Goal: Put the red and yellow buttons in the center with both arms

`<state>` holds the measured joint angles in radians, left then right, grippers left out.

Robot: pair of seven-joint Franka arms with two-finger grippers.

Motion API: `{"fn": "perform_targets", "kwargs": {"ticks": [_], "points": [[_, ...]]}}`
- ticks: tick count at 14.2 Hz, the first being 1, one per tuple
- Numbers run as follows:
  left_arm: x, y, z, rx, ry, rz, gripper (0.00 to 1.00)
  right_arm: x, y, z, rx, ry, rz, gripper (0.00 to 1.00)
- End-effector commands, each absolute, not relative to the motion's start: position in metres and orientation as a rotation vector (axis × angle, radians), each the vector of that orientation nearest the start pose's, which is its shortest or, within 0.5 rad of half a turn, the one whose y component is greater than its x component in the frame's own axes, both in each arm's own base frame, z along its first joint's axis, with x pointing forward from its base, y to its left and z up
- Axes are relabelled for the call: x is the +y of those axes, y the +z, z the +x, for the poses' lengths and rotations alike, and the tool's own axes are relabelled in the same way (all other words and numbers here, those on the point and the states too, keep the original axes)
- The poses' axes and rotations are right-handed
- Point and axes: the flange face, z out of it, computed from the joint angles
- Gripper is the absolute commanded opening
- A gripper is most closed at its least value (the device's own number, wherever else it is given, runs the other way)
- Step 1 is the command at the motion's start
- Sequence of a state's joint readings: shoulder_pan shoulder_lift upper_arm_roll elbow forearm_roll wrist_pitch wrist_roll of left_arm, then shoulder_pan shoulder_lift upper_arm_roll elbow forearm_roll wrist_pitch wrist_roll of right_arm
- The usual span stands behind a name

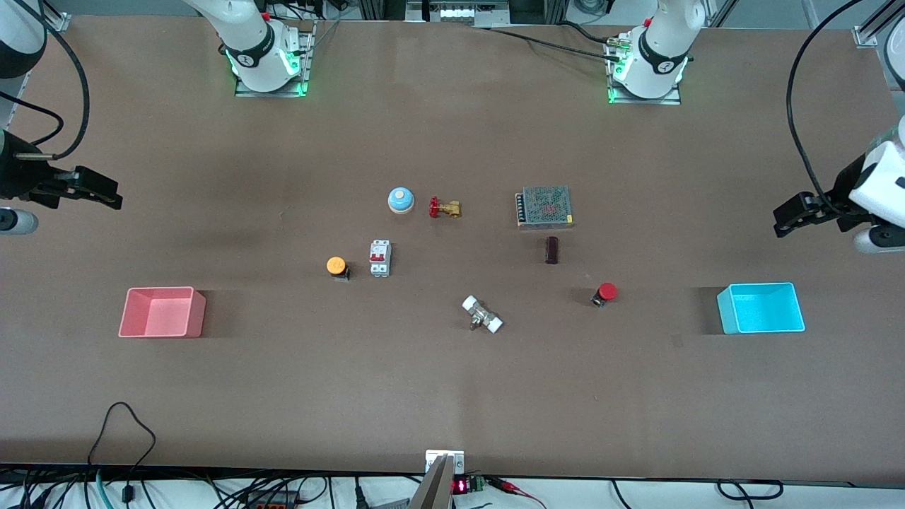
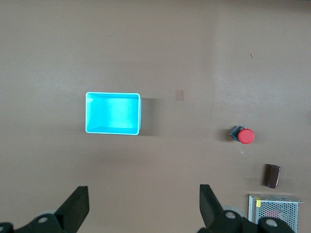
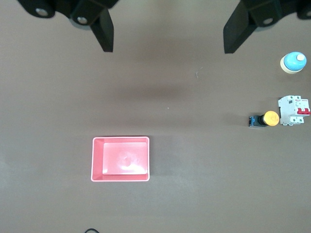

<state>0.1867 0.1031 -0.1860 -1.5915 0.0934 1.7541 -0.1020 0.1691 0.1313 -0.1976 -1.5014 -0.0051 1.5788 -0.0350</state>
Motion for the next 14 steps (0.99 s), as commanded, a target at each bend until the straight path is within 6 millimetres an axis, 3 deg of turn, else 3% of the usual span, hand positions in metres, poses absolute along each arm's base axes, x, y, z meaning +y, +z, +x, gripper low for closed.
{"fn": "perform_targets", "kwargs": {"ticks": [1,6,14], "points": [[0.002,0.584,0.586,-0.097,-0.111,-3.092,1.0,-0.013,0.59,0.566,-0.011,0.049,-3.161,1.0],[-0.002,0.597,0.57,-0.109,-0.112,-3.112,1.0,-0.017,0.603,0.554,-0.013,0.066,-3.152,1.0],[0.005,0.59,0.565,-0.137,-0.111,-3.139,1.0,-0.014,0.606,0.553,-0.013,0.066,-3.16,1.0]]}}
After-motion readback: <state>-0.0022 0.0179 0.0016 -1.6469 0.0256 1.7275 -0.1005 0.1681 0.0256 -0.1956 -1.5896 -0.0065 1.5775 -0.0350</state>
